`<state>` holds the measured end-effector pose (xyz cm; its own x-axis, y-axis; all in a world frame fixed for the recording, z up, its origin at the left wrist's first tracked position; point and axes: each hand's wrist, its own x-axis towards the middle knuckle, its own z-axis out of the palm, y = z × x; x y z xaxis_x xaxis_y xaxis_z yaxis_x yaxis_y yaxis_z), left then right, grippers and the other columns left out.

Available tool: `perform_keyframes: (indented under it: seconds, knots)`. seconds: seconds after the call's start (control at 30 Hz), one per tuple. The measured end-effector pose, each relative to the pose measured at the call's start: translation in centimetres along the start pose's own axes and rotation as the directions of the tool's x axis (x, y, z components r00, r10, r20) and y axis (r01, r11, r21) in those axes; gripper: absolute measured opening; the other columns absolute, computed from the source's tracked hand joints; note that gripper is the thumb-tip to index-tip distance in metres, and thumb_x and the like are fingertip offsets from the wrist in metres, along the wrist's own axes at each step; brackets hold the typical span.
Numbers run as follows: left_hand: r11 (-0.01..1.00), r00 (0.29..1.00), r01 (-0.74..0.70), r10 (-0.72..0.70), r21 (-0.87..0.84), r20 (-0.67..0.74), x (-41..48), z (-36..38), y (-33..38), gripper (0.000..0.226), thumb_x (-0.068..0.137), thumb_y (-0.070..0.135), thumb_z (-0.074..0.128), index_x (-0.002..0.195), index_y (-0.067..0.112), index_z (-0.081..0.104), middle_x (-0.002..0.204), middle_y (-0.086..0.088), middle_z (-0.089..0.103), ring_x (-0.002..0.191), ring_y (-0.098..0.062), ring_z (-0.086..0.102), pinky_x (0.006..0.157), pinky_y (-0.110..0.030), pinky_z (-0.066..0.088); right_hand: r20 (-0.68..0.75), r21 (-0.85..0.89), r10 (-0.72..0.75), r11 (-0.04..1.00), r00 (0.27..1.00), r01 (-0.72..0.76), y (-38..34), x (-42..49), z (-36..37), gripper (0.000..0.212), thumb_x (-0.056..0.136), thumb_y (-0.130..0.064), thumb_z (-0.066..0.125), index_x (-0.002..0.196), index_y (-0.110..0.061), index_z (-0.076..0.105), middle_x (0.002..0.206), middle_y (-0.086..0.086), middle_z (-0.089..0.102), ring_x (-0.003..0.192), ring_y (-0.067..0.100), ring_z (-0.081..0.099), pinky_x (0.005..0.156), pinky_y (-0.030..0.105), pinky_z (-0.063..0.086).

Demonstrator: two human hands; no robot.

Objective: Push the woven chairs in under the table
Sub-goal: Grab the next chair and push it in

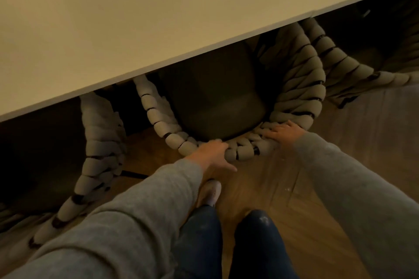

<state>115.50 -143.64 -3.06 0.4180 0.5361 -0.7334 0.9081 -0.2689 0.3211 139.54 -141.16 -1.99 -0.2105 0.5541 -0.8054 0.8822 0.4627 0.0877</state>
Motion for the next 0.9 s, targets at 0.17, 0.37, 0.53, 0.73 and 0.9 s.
perform_keyframes:
  seconds: [0.17,0.37,0.53,0.73,0.9]
  knots:
    - [0.998,0.999,0.03,-0.029,-0.054,0.019,2.6,0.4,2.6,0.094,0.074,0.065,0.067,0.146,0.019,0.03,0.141,-0.007,0.047,0.125,-0.029,0.048,0.105,-0.047,0.041,0.011,-0.076,-0.009,0.997,1.0,0.01,5.9,1.1,0.4,0.072,0.093,-0.035,0.057,0.153,-0.033,0.017,0.158,-0.001,0.026,0.146,0.021,0.021,0.12,0.046,0.01]
    - [0.989,0.982,0.146,-0.145,-0.002,-0.124,3.6,0.5,5.1,0.055,0.086,0.041,0.063,0.136,0.027,0.044,0.122,-0.002,0.059,0.107,-0.022,0.058,0.09,-0.035,0.046,-0.053,-0.208,-0.109,0.973,0.993,0.096,9.3,1.5,-0.6,0.048,0.096,-0.033,0.052,0.142,-0.038,0.039,0.148,-0.008,0.042,0.139,0.021,0.034,0.119,0.048,0.012]
    - [0.976,0.949,0.216,-0.208,0.008,-0.237,3.2,1.4,6.1,0.05,0.089,0.034,0.057,0.138,0.03,0.045,0.114,0.0,0.063,0.102,-0.02,0.061,0.087,-0.033,0.047,-0.121,-0.215,-0.151,0.969,0.981,0.122,9.7,2.4,0.7,0.033,0.095,-0.031,0.05,0.127,-0.041,0.051,0.128,-0.009,0.059,0.123,0.019,0.051,0.111,0.043,0.024]
    - [0.966,0.933,0.259,-0.252,-0.007,-0.257,2.4,4.5,8.1,0.053,0.089,0.037,0.057,0.14,0.034,0.042,0.114,0.001,0.063,0.1,-0.02,0.061,0.082,-0.032,0.046,-0.151,-0.245,-0.224,0.952,0.963,0.183,9.7,0.2,3.1,0.034,0.095,-0.028,0.05,0.127,-0.039,0.051,0.119,-0.007,0.062,0.115,0.021,0.055,0.108,0.046,0.025]
    - [0.962,0.938,0.273,-0.267,0.001,-0.22,0.4,7.3,9.7,0.052,0.09,0.036,0.055,0.141,0.033,0.04,0.109,-0.002,0.062,0.094,-0.021,0.061,0.069,-0.028,0.039,-0.105,-0.316,-0.285,0.918,0.953,0.24,9.0,-0.2,5.5,0.038,0.092,-0.036,0.053,0.129,-0.04,0.048,0.115,-0.005,0.062,0.109,0.022,0.057,0.105,0.045,0.028]
